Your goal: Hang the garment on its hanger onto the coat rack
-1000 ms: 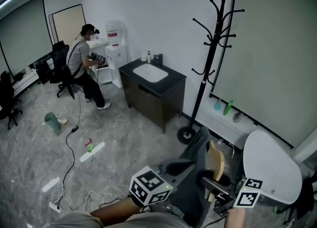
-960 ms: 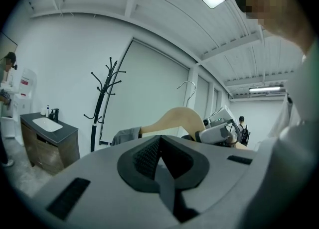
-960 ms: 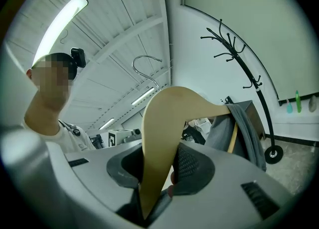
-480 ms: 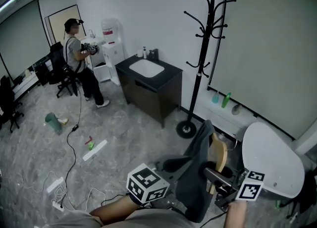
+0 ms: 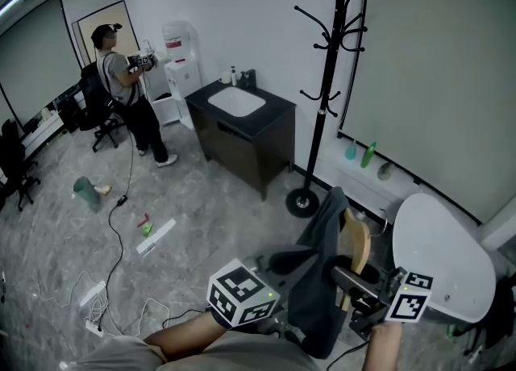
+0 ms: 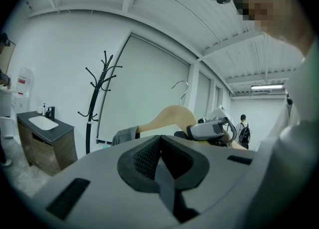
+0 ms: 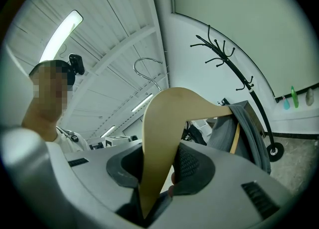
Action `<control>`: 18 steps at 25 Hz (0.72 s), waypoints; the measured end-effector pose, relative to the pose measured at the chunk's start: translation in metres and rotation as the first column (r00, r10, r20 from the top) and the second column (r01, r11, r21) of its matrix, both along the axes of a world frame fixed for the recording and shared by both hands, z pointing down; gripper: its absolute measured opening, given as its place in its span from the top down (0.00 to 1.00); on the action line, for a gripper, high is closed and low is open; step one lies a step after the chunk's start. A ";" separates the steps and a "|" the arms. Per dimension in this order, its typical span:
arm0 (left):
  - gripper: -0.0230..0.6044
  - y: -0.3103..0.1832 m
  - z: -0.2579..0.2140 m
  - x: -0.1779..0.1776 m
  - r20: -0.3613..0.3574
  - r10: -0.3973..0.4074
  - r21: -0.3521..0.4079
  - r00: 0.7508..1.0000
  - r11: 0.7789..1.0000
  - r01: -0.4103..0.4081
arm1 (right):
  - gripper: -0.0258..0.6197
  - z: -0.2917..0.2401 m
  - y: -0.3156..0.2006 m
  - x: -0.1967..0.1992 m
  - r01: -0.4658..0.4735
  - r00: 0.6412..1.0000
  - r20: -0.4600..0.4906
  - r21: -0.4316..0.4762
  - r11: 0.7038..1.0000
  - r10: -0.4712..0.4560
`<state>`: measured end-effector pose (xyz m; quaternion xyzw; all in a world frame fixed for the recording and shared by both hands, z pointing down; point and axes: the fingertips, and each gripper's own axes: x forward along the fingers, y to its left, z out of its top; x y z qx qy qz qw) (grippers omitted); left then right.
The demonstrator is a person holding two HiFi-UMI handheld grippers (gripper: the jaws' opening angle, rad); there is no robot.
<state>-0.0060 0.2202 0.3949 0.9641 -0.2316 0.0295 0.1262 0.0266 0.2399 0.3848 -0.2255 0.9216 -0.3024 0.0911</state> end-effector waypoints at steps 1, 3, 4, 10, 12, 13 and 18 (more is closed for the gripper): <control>0.95 -0.003 0.000 0.002 -0.002 0.005 0.000 1.000 1.000 -0.005 | 0.77 0.001 -0.004 0.001 -0.004 1.000 -0.004 -0.001 1.000 0.004; 0.95 -0.013 0.002 0.003 -0.008 0.015 -0.002 1.000 1.000 -0.015 | 0.77 0.002 -0.014 0.002 -0.014 1.000 -0.012 -0.002 1.000 0.014; 0.95 -0.019 0.004 0.004 -0.011 0.019 -0.004 1.000 1.000 -0.019 | 0.77 0.003 -0.020 0.002 -0.019 1.000 -0.016 -0.002 1.000 0.019; 0.95 -0.082 0.007 0.009 -0.028 0.052 0.003 0.998 0.999 -0.052 | 0.77 0.007 -0.075 0.007 -0.055 0.998 -0.043 0.001 0.999 0.055; 0.95 -0.111 0.003 0.011 -0.034 0.066 0.017 0.997 0.998 -0.065 | 0.77 0.006 -0.101 0.010 -0.072 0.996 -0.051 0.004 0.997 0.073; 0.95 -0.126 0.000 0.011 -0.036 0.072 0.024 0.997 0.997 -0.071 | 0.77 0.005 -0.115 0.011 -0.081 0.995 -0.056 0.006 0.997 0.082; 0.95 -0.200 -0.007 0.011 -0.034 0.107 0.042 0.994 0.994 -0.106 | 0.77 0.000 -0.183 0.014 -0.129 0.989 -0.069 0.019 0.991 0.130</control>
